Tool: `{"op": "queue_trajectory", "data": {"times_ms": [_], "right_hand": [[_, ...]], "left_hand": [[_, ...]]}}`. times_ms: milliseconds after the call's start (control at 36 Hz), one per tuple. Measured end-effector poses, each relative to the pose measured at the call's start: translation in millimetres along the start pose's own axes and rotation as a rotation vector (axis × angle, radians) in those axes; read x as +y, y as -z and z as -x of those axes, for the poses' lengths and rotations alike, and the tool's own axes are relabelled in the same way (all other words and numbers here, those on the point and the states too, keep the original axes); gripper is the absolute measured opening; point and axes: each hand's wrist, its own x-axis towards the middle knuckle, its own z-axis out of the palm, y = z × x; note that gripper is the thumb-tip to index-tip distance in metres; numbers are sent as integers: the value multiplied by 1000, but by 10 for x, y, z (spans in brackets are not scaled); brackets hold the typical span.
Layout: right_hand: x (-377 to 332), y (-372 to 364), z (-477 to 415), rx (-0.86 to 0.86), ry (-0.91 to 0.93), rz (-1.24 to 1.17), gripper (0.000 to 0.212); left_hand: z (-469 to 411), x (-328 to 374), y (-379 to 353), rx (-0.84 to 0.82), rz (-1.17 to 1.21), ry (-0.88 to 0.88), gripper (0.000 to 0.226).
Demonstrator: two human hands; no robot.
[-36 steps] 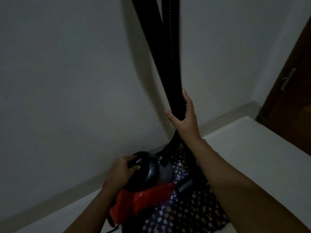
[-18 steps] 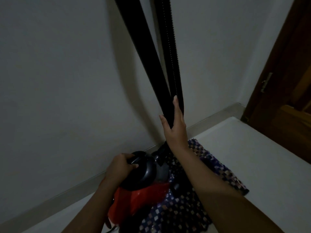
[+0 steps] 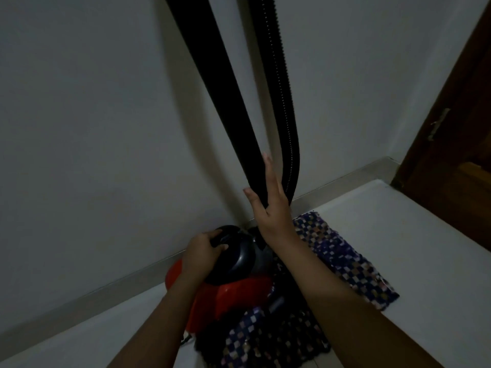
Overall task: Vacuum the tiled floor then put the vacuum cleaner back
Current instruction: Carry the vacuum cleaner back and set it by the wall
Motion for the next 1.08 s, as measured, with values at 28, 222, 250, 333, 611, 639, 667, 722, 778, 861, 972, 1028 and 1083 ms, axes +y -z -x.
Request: {"op": "queue_trajectory", "data": {"times_ms": [28, 222, 250, 333, 611, 639, 667, 722, 778, 861, 972, 1028, 1083], "right_hand": [[-2, -4, -1, 5, -4, -4, 66], [-62, 7, 32, 27, -19, -49, 65], [-72, 2, 49, 27, -17, -52, 64], [-89, -22, 63, 28, -25, -57, 64], [-28, -24, 83, 80, -28, -39, 63], [-18, -25, 90, 89, -26, -37, 62], [-11, -29, 98, 94, -27, -33, 61], [0, -23, 115, 96, -33, -30, 60], [19, -4, 137, 88, -46, -28, 60], [56, 28, 177, 54, -82, -18, 61], [85, 65, 230, 14, -128, -7, 59], [68, 102, 261, -17, -166, -7, 57], [81, 167, 289, -53, -219, 14, 57]], "left_hand": [[7, -5, -6, 9, 11, -9, 49], [52, -54, -70, 56, 139, -25, 45], [57, -60, -76, 56, 161, -25, 45], [59, -77, -94, 66, 214, -30, 45], [117, -95, -130, 132, 189, -80, 41], [135, -99, -135, 142, 183, -84, 41], [141, -113, -144, 156, 183, -94, 41], [160, -120, -146, 172, 180, -107, 39], [171, -118, -140, 175, 185, -104, 38], [192, -101, -133, 176, 170, -107, 36], [223, -64, -125, 182, 166, -103, 38], [246, -47, -109, 172, 140, -113, 40], [268, -20, -79, 175, 96, -120, 41]]}}
